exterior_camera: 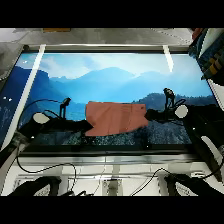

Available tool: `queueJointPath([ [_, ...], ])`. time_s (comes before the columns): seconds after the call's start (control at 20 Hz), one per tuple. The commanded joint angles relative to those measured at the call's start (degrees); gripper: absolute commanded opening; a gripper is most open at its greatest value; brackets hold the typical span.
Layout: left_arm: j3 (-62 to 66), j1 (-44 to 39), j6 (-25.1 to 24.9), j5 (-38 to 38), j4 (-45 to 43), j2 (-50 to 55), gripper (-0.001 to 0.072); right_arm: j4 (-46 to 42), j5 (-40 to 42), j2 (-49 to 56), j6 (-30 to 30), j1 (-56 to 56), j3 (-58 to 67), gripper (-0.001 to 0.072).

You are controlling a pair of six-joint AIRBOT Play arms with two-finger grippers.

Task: Fold the clothes and pants, and hang the long-sleeved shirts on hangers.

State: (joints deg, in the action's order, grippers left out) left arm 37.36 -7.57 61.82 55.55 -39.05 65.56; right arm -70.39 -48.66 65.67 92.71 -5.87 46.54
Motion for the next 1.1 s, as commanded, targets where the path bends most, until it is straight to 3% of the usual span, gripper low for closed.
queueJointPath([
  [0.0, -0.3, -1.9, 0.8, -2.8, -1.2, 2.8, 0.0699, -3.5, 2.6, 0.9, -2.0, 1.5, 1.3, 0.0616],
  [0.2, -0.2, -1.8, 0.8, -6.6, -0.8, 2.8, 0.0698, -2.0, -3.9, 7.7, -4.1, 11.8, 10.2, 0.0616],
  [0.45, -0.2, -1.8, 0.8, -8.0, -0.8, 2.8, 0.0699, 19.5, -25.4, 26.2, -23.9, 22.0, 21.4, 0.0618],
  [0.7, -0.2, -1.8, 0.8, -11.3, -0.8, 2.8, 0.0699, 28.9, -18.9, 35.1, -32.0, 19.5, 22.1, 0.0633],
  [1.05, -0.2, -1.8, 0.8, -14.2, -0.8, 2.8, 0.0698, 28.7, -18.6, 38.6, -34.0, 11.7, 22.5, 0.0629],
])
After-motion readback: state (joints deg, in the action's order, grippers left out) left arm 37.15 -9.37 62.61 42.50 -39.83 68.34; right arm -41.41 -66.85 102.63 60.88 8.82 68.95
